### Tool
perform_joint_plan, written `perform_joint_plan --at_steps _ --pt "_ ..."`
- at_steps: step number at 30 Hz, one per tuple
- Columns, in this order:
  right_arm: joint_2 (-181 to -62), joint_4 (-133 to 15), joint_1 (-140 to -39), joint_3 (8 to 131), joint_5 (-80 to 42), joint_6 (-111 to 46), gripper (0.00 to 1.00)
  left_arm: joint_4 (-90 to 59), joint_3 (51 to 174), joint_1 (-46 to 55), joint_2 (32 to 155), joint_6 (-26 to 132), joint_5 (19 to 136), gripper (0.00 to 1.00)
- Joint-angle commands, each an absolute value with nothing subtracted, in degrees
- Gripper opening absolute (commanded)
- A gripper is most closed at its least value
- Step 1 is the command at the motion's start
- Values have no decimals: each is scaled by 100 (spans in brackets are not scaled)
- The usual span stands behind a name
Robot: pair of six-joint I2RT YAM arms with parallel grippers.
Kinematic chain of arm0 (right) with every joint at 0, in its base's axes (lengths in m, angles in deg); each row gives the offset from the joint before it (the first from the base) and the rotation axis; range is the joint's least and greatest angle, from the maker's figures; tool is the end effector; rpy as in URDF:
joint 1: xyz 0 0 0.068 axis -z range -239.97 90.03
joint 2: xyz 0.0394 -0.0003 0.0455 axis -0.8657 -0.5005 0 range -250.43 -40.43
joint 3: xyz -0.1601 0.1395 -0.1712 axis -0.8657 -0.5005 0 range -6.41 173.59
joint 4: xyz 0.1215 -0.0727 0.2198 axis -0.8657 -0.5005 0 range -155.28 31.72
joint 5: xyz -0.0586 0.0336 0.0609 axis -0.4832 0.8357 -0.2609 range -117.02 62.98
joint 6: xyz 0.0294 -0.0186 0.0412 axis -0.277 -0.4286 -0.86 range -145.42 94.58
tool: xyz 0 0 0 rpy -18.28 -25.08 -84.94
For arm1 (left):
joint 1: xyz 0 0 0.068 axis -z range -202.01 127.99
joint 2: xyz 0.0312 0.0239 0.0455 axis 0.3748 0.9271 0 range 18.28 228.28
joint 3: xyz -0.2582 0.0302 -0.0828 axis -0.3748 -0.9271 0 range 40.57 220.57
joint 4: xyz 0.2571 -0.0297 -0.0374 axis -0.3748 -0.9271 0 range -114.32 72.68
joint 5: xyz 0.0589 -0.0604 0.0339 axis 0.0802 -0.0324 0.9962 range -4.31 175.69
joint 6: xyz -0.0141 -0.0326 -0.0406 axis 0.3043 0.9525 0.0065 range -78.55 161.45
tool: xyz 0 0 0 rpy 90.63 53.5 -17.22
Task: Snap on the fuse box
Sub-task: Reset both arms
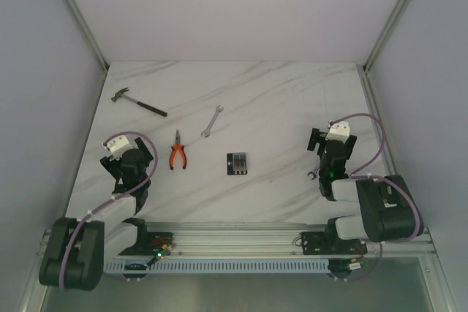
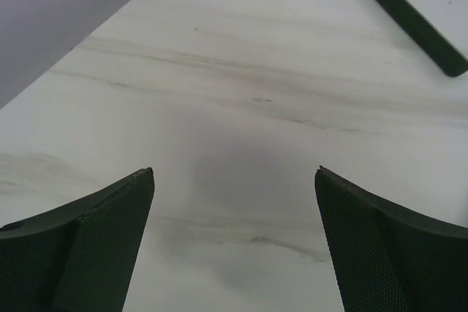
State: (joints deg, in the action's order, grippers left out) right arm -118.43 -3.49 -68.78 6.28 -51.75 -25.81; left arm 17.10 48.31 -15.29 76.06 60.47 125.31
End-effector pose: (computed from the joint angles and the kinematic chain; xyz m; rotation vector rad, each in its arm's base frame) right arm 0.2262 0.0200 0.1548 0.1860 1.7345 -0.2605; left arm 0.1817 0.0014 0.1602 -0.6543 1.6665 0.3144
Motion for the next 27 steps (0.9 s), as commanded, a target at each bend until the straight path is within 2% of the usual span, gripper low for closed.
perform_joint_plan --at_steps 1,3,5,8,12,17,21,27 --pt "-12322 2306 -6680 99 -4647 -2176 99 3154 4899 -1716 8184 5312 12115 100" --pt "-12969 3073 -6520 49 -4633 -2350 100 3552 4924 -1733 8444 5047 11861 100" --pt "-12812 2016 -6385 430 -4360 -2398 100 3961 4901 -1750 8622 4845 11585 100" --pt "-12757 1398 -6004 746 -3602 -2601 100 4667 4806 -1771 8837 4631 11295 100" --pt "-12788 1472 -5976 735 -3523 -2609 100 5304 4757 -1779 9149 4375 11126 100" --pt "-12774 1429 -5978 741 -3528 -2604 100 5185 5010 -1784 9432 4265 10630 100" --pt "-12770 1441 -5972 739 -3524 -2608 100 6880 4322 -1678 9796 4067 10060 100" --pt "-12768 1438 -5977 739 -3528 -2605 100 6595 4917 -1619 10735 3840 9904 100"
